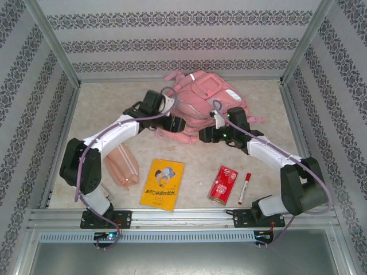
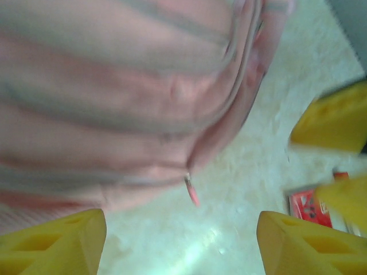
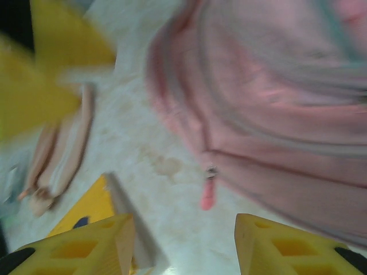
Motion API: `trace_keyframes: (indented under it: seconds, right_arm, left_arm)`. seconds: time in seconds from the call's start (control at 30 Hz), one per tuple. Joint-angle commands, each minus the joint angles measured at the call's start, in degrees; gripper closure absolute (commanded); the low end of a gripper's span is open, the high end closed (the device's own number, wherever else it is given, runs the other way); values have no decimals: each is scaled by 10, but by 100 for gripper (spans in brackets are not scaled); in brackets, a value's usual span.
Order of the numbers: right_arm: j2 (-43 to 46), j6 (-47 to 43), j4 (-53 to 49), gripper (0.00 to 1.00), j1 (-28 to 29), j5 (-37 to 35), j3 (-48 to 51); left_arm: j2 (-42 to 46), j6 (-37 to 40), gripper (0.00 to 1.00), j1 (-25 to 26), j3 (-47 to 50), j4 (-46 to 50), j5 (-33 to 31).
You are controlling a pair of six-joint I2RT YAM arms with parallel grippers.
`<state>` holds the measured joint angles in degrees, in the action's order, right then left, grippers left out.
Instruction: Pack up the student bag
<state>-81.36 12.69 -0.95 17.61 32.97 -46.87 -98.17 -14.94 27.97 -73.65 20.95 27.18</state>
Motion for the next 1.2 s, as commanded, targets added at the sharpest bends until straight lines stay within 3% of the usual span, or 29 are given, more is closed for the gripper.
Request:
trace_keyframes:
  seconds: [0.0, 0.13, 0.4, 0.7, 0.8, 0.93, 1.07, 1.17]
  right_arm:
    - [6, 47, -42, 51, -29, -94, -21]
    - [-1, 76, -59, 50, -39, -95, -34]
    - [-19, 64, -83, 48, -35, -88, -45]
    - [-20, 45, -68, 49, -29, -103, -49]
    - [-28, 39, -72, 49, -27, -106, -60]
    - [-30, 13, -72, 49, -26, -104, -76]
    - [-30, -73, -76, 48, -29, -74, -96]
    - [-26, -186, -105, 47, -32, -30, -114]
  left_arm:
    - [-28, -120, 29, 41, 8, -1, -14]
    - [-54, -126, 28, 60, 0, 22, -51]
    - [-99, -143, 30, 77, -30, 13, -49]
    - [-154, -189, 45, 95, -78, 53, -128]
    - [-168, -192, 48, 97, -86, 62, -129]
    - [-172, -177, 75, 103, -96, 65, -115]
    - [-147, -136, 97, 102, -91, 54, -102]
    - [-120, -98, 100, 100, -83, 50, -79]
